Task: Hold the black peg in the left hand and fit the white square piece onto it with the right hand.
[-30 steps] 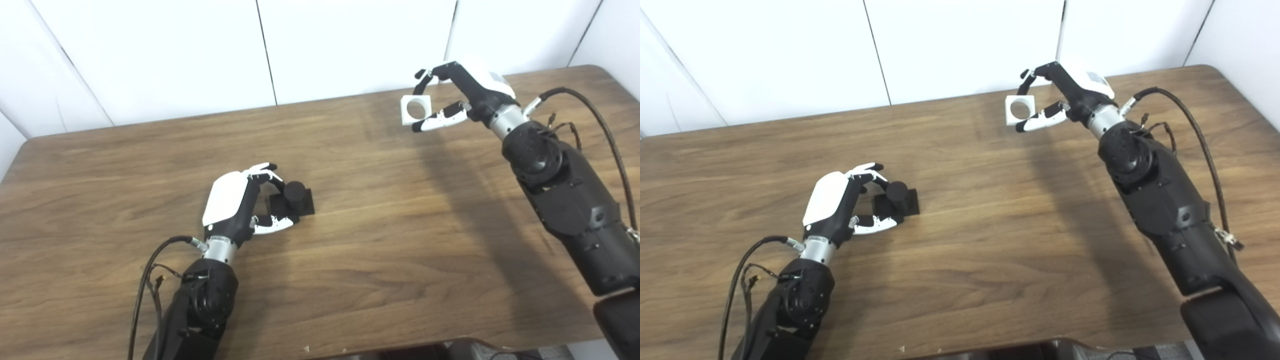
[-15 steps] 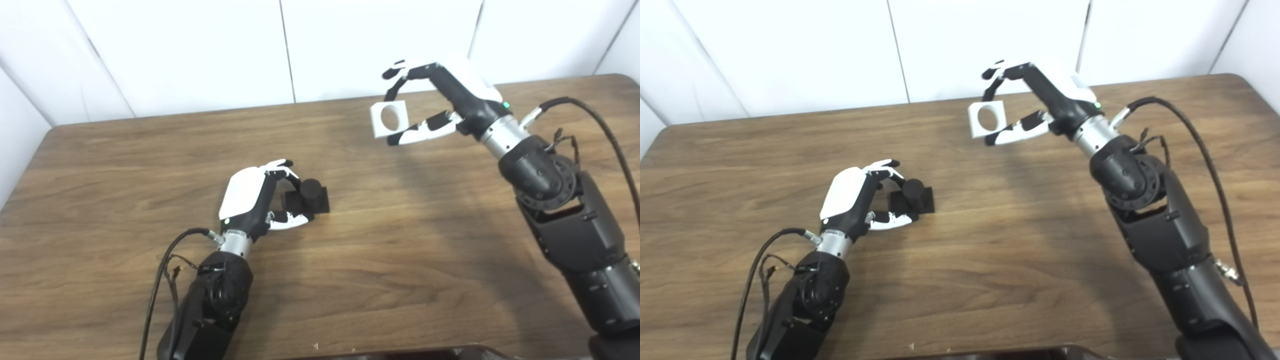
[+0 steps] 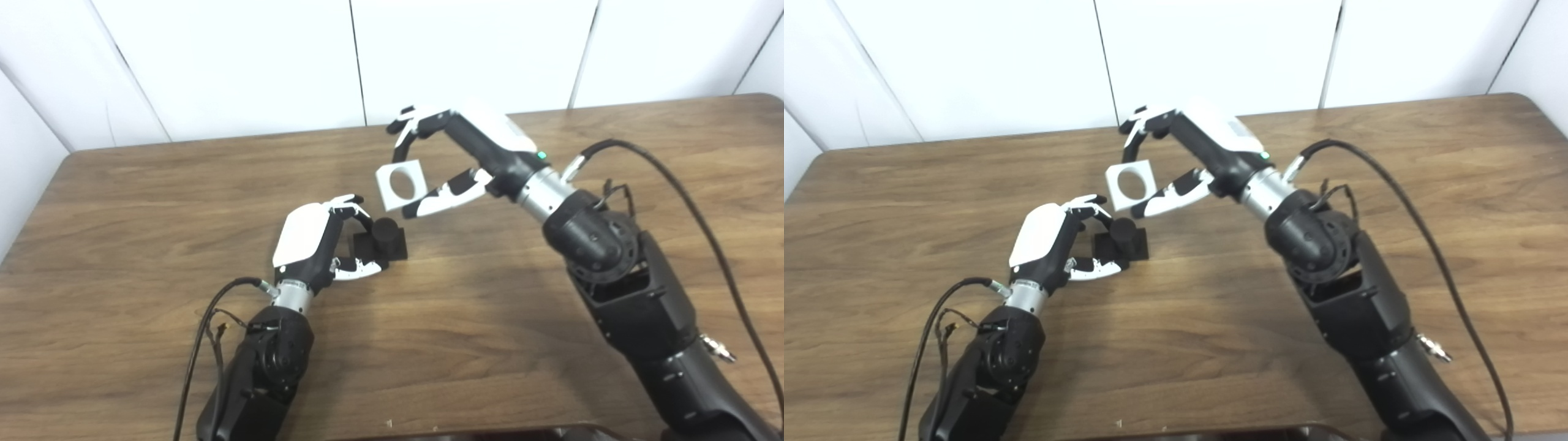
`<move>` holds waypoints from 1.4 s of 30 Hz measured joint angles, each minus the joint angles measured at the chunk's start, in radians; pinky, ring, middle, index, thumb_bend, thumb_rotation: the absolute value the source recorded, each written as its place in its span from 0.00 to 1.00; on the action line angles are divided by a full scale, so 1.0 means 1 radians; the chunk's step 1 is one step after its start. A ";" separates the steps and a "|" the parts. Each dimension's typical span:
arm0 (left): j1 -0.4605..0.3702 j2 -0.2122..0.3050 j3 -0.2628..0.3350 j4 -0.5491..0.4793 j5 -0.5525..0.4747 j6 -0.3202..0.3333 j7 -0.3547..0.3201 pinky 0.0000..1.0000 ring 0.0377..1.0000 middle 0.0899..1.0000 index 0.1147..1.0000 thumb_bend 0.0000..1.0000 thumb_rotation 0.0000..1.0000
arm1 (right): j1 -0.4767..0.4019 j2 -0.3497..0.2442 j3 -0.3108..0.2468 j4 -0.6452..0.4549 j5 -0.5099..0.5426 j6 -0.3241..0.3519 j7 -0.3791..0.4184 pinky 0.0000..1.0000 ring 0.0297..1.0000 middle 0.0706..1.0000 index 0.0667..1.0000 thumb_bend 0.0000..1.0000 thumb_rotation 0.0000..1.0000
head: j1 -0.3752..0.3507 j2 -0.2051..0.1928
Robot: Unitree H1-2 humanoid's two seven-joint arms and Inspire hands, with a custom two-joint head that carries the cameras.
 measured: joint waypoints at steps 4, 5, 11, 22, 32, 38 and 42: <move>0.000 0.000 -0.001 0.000 0.001 0.000 0.000 0.64 0.82 0.82 0.42 0.52 0.08 | 0.000 0.025 0.017 0.019 -0.026 0.002 0.000 0.80 0.88 0.75 0.44 0.52 0.15 | 0.000 0.000; 0.000 0.000 -0.001 0.000 0.001 0.000 0.000 0.64 0.82 0.82 0.42 0.52 0.08 | 0.000 0.028 0.021 0.026 -0.032 0.002 0.000 0.79 0.88 0.75 0.44 0.52 0.15 | 0.002 0.000; 0.000 -0.002 0.000 0.000 0.001 0.001 0.000 0.64 0.82 0.82 0.42 0.52 0.08 | 0.000 0.036 0.033 0.069 -0.042 0.004 0.001 0.77 0.87 0.76 0.44 0.52 0.15 | 0.005 0.003; 0.001 -0.002 0.000 -0.001 0.006 0.001 0.000 0.64 0.82 0.82 0.42 0.52 0.08 | 0.005 0.032 0.051 0.118 -0.053 -0.006 0.001 0.77 0.87 0.75 0.44 0.52 0.15 | 0.006 0.003; 0.003 -0.003 0.001 -0.003 0.006 0.001 0.000 0.64 0.82 0.82 0.42 0.52 0.08 | 0.005 -0.005 0.039 0.138 -0.049 -0.023 0.001 0.78 0.87 0.75 0.44 0.52 0.15 | 0.006 0.005; 0.003 -0.003 0.001 -0.003 0.007 0.002 -0.001 0.64 0.83 0.83 0.43 0.52 0.08 | 0.006 -0.005 0.040 0.150 -0.047 -0.028 0.001 0.79 0.88 0.76 0.44 0.52 0.15 | 0.009 0.003; 0.003 -0.004 0.001 -0.003 0.007 0.002 -0.001 0.65 0.83 0.83 0.42 0.52 0.08 | 0.006 -0.003 0.040 0.165 -0.044 -0.037 0.001 0.79 0.87 0.76 0.44 0.52 0.15 | 0.009 0.005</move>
